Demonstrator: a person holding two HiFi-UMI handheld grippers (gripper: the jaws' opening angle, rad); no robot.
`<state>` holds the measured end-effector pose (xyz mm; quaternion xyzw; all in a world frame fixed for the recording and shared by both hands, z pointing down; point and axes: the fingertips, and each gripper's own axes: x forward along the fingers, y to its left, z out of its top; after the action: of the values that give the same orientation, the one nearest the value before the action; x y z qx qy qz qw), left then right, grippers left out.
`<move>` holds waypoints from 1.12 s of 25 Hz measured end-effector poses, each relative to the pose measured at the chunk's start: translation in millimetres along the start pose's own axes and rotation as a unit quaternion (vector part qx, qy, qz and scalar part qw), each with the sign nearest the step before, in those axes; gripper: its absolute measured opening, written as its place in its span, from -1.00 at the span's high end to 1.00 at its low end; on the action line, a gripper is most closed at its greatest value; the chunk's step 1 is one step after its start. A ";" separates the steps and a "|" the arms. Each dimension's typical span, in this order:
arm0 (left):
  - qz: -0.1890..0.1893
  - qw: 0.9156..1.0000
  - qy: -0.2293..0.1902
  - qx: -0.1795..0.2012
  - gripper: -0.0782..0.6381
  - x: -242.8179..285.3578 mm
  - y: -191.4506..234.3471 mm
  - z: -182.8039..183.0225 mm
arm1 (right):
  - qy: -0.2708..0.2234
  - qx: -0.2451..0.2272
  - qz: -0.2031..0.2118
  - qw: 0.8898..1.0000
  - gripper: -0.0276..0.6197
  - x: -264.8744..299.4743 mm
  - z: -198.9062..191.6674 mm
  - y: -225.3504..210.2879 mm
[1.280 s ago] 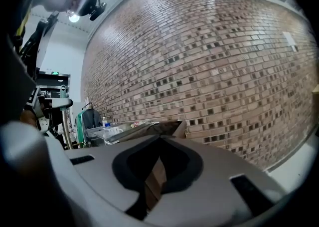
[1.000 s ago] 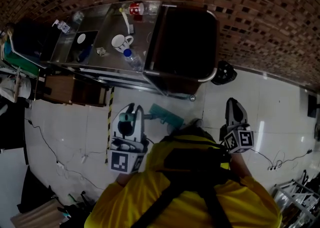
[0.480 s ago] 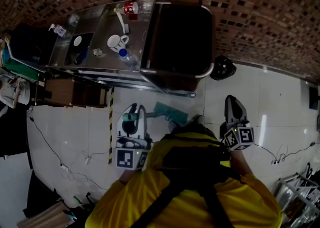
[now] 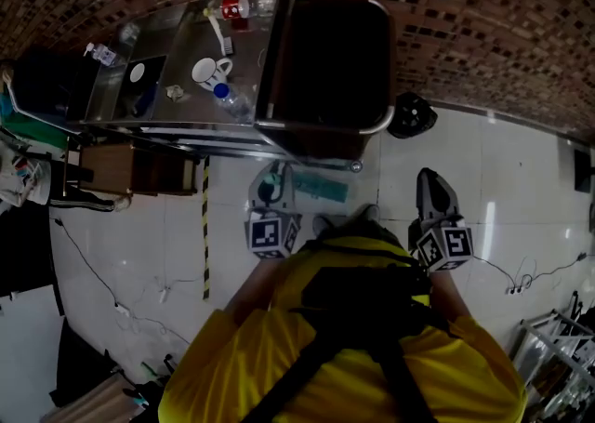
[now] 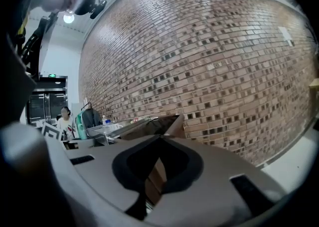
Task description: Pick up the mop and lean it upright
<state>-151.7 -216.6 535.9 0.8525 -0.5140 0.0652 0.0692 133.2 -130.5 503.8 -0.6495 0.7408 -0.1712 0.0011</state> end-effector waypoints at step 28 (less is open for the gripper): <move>0.000 0.986 0.168 -0.019 0.21 124.3 8.9 -167.8 | 0.032 0.005 0.035 0.999 0.90 15.7 -21.7 12.3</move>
<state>-108.7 -297.4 723.8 0.8278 -0.4967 0.1976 0.1705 114.1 -139.0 524.6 -0.6175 0.7618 -0.1954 -0.0131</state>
